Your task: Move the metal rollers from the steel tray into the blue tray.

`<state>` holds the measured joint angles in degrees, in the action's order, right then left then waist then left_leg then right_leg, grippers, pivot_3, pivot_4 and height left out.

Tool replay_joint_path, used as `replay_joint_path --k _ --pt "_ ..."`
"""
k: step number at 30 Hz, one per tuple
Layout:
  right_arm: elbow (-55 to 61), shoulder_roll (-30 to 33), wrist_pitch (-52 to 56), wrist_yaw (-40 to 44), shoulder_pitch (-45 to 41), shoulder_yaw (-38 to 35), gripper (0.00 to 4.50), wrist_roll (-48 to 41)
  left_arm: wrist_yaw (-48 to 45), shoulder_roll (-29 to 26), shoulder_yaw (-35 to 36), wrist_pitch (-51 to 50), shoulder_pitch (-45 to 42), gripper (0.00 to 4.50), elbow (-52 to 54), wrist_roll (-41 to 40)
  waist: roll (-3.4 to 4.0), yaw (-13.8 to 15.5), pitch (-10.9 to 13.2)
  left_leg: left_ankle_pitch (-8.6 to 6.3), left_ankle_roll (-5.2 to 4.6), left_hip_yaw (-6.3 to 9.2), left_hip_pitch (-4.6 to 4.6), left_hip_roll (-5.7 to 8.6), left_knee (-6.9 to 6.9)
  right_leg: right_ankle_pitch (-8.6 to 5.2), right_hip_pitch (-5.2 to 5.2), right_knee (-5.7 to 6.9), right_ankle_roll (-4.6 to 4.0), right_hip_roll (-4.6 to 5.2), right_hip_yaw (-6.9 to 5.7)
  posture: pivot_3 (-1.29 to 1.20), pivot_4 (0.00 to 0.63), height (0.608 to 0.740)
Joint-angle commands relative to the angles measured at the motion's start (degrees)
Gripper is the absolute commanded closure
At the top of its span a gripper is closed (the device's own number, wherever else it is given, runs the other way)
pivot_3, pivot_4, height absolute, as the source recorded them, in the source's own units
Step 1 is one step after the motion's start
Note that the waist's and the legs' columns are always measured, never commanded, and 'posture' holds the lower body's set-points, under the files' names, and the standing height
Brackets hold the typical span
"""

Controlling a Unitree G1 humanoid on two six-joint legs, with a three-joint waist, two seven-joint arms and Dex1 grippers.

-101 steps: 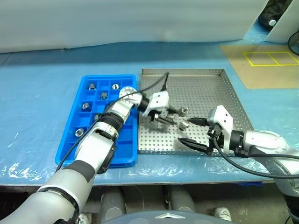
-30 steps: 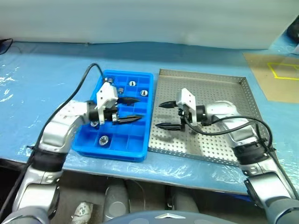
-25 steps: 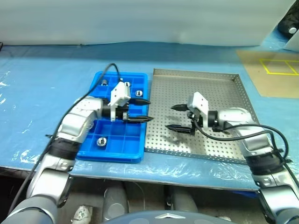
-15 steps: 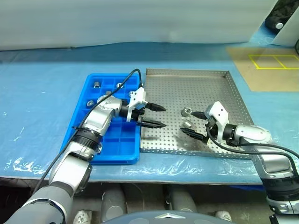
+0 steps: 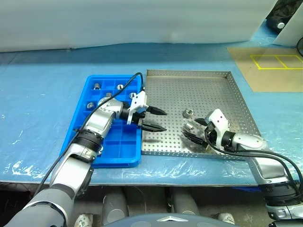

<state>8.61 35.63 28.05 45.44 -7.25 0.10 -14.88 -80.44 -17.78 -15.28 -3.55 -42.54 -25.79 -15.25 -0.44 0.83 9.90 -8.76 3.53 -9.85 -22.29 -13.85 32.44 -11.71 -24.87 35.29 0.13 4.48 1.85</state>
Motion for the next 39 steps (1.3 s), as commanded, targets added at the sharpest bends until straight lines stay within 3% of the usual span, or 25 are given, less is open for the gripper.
replay_joint_path --k 1,4,9,11,14,16,28,34,39 --pt "-0.6 -0.1 -2.2 0.5 -0.1 0.5 0.0 0.5 0.2 -0.4 1.1 0.0 0.2 1.2 3.1 -0.5 0.0 0.0 0.0 0.0 0.0 0.0 0.0 0.0 -0.01 0.0 0.0 -0.01 0.0 0.0 0.0 -0.3 0.15 0.74" --pt "-1.9 -0.9 -3.4 0.1 -0.7 1.2 0.18 1.1 0.4 -0.7 1.2 -0.3 0.6 1.17 3.8 -0.5 0.0 0.0 0.0 0.0 -0.01 -0.01 0.01 0.0 -0.01 0.0 0.01 -0.02 0.0 0.01 0.0 -0.29 0.15 0.74" --pt "-2.3 -1.5 -4.6 -0.9 -1.4 1.7 1.56 2.5 0.4 -1.1 1.2 -0.5 0.8 1.15 4.1 -0.4 0.0 0.0 0.0 0.0 0.0 -0.02 0.05 0.0 0.0 0.0 0.04 -0.01 0.0 0.01 0.0 -0.3 0.15 0.74" --pt "-1.7 -1.8 -4.4 -0.7 -1.6 1.7 1.56 1.9 0.4 -1.2 1.2 -0.5 0.7 1.15 3.9 -0.4 0.0 0.0 0.0 -0.01 -0.01 -0.02 0.04 0.0 0.0 0.0 0.04 -0.02 0.0 0.01 0.0 -0.3 0.15 0.74" --pt "-1.7 -1.9 -4.6 -1.0 -1.5 2.1 2.13 2.6 0.4 -1.1 1.1 -0.4 0.5 1.15 3.4 -0.3 0.0 0.0 0.0 -0.01 -0.02 -0.02 0.04 0.0 -0.03 0.0 0.04 -0.06 0.0 0.01 0.0 -0.3 0.15 0.74" --pt "-1.6 -2.1 -4.8 -1.3 -1.5 2.3 2.77 3.0 0.4 -1.2 1.0 -0.5 0.6 1.15 3.5 -0.2 0.0 0.0 0.0 -0.02 -0.03 -0.03 0.04 0.0 -0.05 0.0 0.04 -0.09 0.0 0.01 0.0 -0.3 0.15 0.74" --pt "-0.5 -2.6 -3.8 -2.0 -3.6 2.5 2.87 3.3 0.2 -2.6 2.4 -3.3 1.7 1.15 6.6 -2.1 0.0 -0.1 0.0 -0.02 -0.02 -0.05 0.05 0.0 -0.11 0.0 0.04 -0.14 0.0 0.01 0.0 -0.28 0.15 0.74" --pt "2.0 -2.9 -1.6 2.7 -10.0 5.0 2.87 0.6 1.2 -8.7 6.3 -9.1 4.9 1.15 13.8 -5.0 0.02 -0.2 0.0 0.0 0.01 -0.07 0.06 -0.05 -0.23 0.0 -0.02 -0.17 0.0 -0.05 0.0 -0.2 0.15 0.74" --pt "-3.4 -6.0 -4.0 5.9 -17.9 9.4 2.87 1.9 4.5 -12.0 9.2 -10.2 7.6 1.15 16.6 -5.0 0.02 0.4 0.0 0.02 0.04 -0.08 0.08 -0.06 -0.24 0.0 -0.01 -0.15 0.0 -0.03 -0.02 -0.1 0.15 0.74"
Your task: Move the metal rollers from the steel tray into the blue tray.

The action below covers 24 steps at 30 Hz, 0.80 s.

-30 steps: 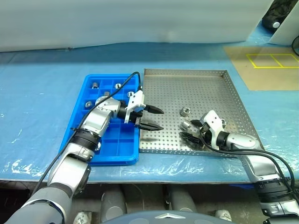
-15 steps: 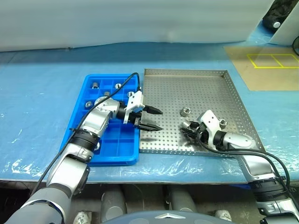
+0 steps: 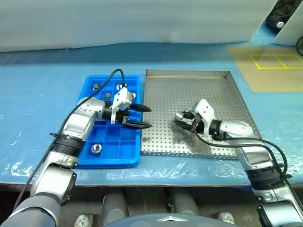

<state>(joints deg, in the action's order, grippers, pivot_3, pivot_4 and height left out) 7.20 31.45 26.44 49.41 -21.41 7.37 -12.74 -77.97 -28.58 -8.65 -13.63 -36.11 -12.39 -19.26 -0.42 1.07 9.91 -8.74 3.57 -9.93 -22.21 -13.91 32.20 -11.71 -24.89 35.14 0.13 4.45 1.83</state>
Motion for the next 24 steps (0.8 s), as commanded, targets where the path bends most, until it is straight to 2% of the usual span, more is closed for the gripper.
replay_joint_path --k 1,15,20,24 --pt "-4.0 -3.2 -3.6 2.7 -5.9 3.5 2.87 0.3 3.0 -2.0 3.5 -0.3 2.1 1.15 4.2 -0.9 0.0 0.3 0.0 0.0 0.0 0.0 -0.01 0.0 0.0 0.0 0.01 0.0 0.0 0.01 0.0 -0.08 0.15 0.74" --pt "-28.3 -20.4 -17.3 11.5 -23.1 11.9 2.87 3.5 13.5 -14.2 18.2 -4.6 18.6 1.15 17.8 -3.7 -0.02 3.8 0.0 0.1 0.17 0.21 -0.48 -0.12 -0.07 -0.06 -0.41 0.16 -0.1 -0.02 -0.32 0.22 0.15 0.74" --pt "-37.2 -25.5 -22.4 11.3 -26.3 12.6 2.87 5.6 15.4 -16.5 21.3 -5.9 22.9 1.15 20.7 -4.6 -0.01 5.5 0.0 0.11 0.2 0.29 -0.49 -0.12 -0.05 -0.09 -0.4 0.28 -0.16 0.11 -0.4 0.28 0.15 0.74" --pt "-43.9 -27.7 -25.9 10.7 -28.2 11.7 2.87 7.0 16.8 -16.3 21.1 -6.9 24.4 1.15 23.1 -5.4 -0.02 6.5 0.0 0.13 0.24 0.35 -0.51 -0.11 -0.05 -0.1 -0.4 0.34 -0.16 0.16 -0.47 0.28 0.15 0.74"
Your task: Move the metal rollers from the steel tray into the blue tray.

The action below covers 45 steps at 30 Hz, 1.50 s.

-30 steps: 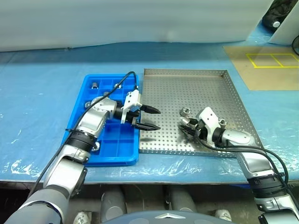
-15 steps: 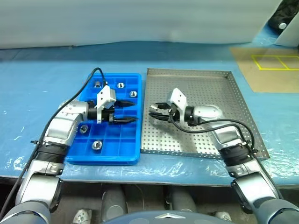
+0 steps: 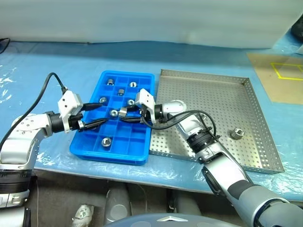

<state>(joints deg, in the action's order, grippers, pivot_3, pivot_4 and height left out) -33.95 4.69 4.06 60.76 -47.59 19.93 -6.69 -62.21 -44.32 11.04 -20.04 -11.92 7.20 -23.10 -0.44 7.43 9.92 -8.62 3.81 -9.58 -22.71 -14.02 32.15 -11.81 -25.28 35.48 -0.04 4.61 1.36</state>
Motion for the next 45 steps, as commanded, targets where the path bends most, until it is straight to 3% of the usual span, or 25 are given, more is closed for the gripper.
replay_joint_path --k 1,6,11,26,27,31,37,45 --pt "-4.3 -1.2 -4.4 -1.0 -2.5 -1.1 2.87 1.4 1.3 -0.5 1.1 -0.8 0.4 1.15 4.1 -1.7 0.0 0.2 0.0 0.01 0.01 0.04 -0.03 0.0 0.0 0.0 0.0 0.01 0.0 0.0 -0.03 0.28 0.15 0.74" --pt "-3.7 0.0 -4.0 1.3 -2.8 -2.5 2.87 0.5 1.8 -0.5 0.4 -1.4 0.6 1.15 5.1 -2.1 0.0 0.2 0.0 0.05 0.09 0.19 -0.1 0.0 0.03 0.0 -0.01 0.07 0.0 -0.01 -0.12 0.28 0.15 0.74" --pt "5.0 2.8 1.8 7.1 2.0 -0.7 2.87 -0.6 1.4 -0.2 -0.6 -0.6 -0.6 1.15 2.5 -1.5 -0.01 0.3 0.0 0.07 0.12 0.31 -0.18 -0.01 0.03 -0.03 -0.03 0.06 -0.04 -0.06 -0.2 0.24 0.15 0.74" --pt "5.0 0.4 3.4 4.7 3.6 0.2 2.87 1.5 -0.1 -0.5 -2.7 -0.7 -2.4 1.15 1.0 -1.7 -0.02 -0.2 0.0 0.19 0.32 0.44 -0.18 -0.07 0.02 -0.05 -0.08 0.19 -0.07 -0.13 -0.23 0.22 0.15 0.74" --pt "5.5 0.6 3.6 5.2 3.9 0.2 2.14 1.2 -0.1 -0.5 -2.7 -0.7 -2.3 1.15 1.1 -1.7 -0.02 -0.2 0.0 0.19 0.32 0.45 -0.18 -0.07 0.02 -0.05 -0.07 0.19 -0.07 -0.13 -0.24 0.22 0.15 0.74" --pt "5.6 0.5 5.0 3.0 3.6 -0.4 0.9 2.0 -0.3 -0.3 -3.2 -0.6 -2.7 1.15 0.7 -1.6 -0.01 -0.2 0.0 0.19 0.32 0.47 -0.18 -0.06 0.02 -0.05 -0.05 0.19 -0.08 -0.13 -0.26 0.21 0.15 0.74" --pt "6.7 2.4 3.9 -0.2 3.2 -2.6 0.9 1.9 -1.4 1.8 -6.8 0.6 -6.4 1.15 -1.7 -1.0 -0.01 -0.1 0.0 0.25 0.41 0.5 -0.17 -0.04 0.03 -0.05 0.0 0.25 -0.08 -0.1 -0.25 0.14 0.15 0.74" --pt "13.4 14.0 6.7 -6.7 5.4 -11.6 0.9 0.8 -3.7 12.2 -16.1 7.5 -19.4 1.15 -14.7 3.7 -0.04 -0.5 0.0 0.43 0.7 0.52 -0.29 0.1 0.15 -0.03 0.09 0.23 -0.06 -0.02 -0.17 -0.05 0.15 0.74"
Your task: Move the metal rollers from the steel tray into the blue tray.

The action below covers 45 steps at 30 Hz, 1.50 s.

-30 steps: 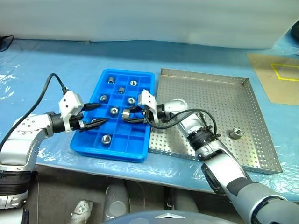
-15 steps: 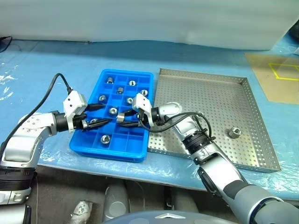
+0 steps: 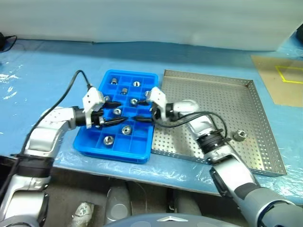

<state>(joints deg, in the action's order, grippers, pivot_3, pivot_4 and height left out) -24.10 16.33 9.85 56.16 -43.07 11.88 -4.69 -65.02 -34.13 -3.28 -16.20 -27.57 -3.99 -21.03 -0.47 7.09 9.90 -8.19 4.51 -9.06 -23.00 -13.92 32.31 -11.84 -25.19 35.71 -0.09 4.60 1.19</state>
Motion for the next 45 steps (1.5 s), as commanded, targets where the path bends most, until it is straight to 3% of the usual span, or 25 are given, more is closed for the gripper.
replay_joint_path --k 1,7,11,15,31,36,45 --pt "4.8 4.7 1.9 -3.3 2.0 -5.7 0.9 -1.4 -1.4 4.4 -3.1 5.0 -6.3 1.15 -6.5 2.3 -0.01 -0.5 0.0 0.0 0.0 0.0 0.0 -0.02 0.0 0.0 -0.01 0.0 0.0 -0.03 0.0 -0.08 0.15 0.74" --pt "13.2 13.8 6.7 -10.1 12.1 -15.1 0.9 -2.0 -5.5 13.2 -6.6 12.2 -16.3 1.15 -21.0 5.0 -0.03 -2.3 0.0 -0.05 -0.12 0.03 -0.06 0.03 0.03 0.11 0.0 -0.09 0.19 -0.18 0.35 -0.24 0.15 0.74" --pt "17.1 15.0 11.1 -14.2 18.3 -20.4 0.9 -4.4 -8.5 16.3 -7.3 15.7 -19.8 1.15 -27.7 6.0 -0.03 -4.9 0.0 -0.08 -0.17 -0.02 0.09 -0.02 -0.04 0.12 0.0 -0.1 0.2 -0.29 0.43 -0.32 0.15 0.74" --pt "21.9 14.9 13.0 -16.2 23.4 -21.0 0.9 -5.1 -10.5 18.1 -7.1 17.9 -22.1 1.15 -31.9 6.8 -0.03 -6.2 0.0 -0.13 -0.26 -0.21 0.27 -0.01 0.0 0.05 0.04 -0.19 0.09 -0.3 0.43 -0.34 0.15 0.74" --pt "20.6 11.4 12.4 -16.3 19.5 -14.2 0.9 -5.1 -11.4 15.7 -5.2 17.7 -19.5 1.15 -30.8 7.4 -0.02 -7.0 0.0 -0.46 -0.79 -0.49 0.61 0.05 -0.01 0.17 0.28 -0.51 0.12 -0.25 0.54 -0.26 0.15 0.74" --pt "15.9 8.6 10.6 -17.1 18.2 -11.8 0.9 -4.2 -11.0 15.2 -5.1 17.1 -18.3 1.15 -29.4 7.6 -0.02 -6.7 0.0 -0.49 -0.84 -0.5 0.56 0.05 -0.02 0.18 0.28 -0.6 0.11 -0.22 0.52 -0.25 0.15 0.74" --pt "8.3 10.2 6.4 -18.3 19.3 -11.9 0.9 -2.2 -11.3 14.4 -5.1 16.0 -17.1 1.15 -27.3 7.2 -0.01 -5.9 0.0 -0.49 -0.84 -0.53 0.53 0.06 -0.04 0.18 0.3 -0.66 0.11 -0.2 0.5 -0.25 0.15 0.74"
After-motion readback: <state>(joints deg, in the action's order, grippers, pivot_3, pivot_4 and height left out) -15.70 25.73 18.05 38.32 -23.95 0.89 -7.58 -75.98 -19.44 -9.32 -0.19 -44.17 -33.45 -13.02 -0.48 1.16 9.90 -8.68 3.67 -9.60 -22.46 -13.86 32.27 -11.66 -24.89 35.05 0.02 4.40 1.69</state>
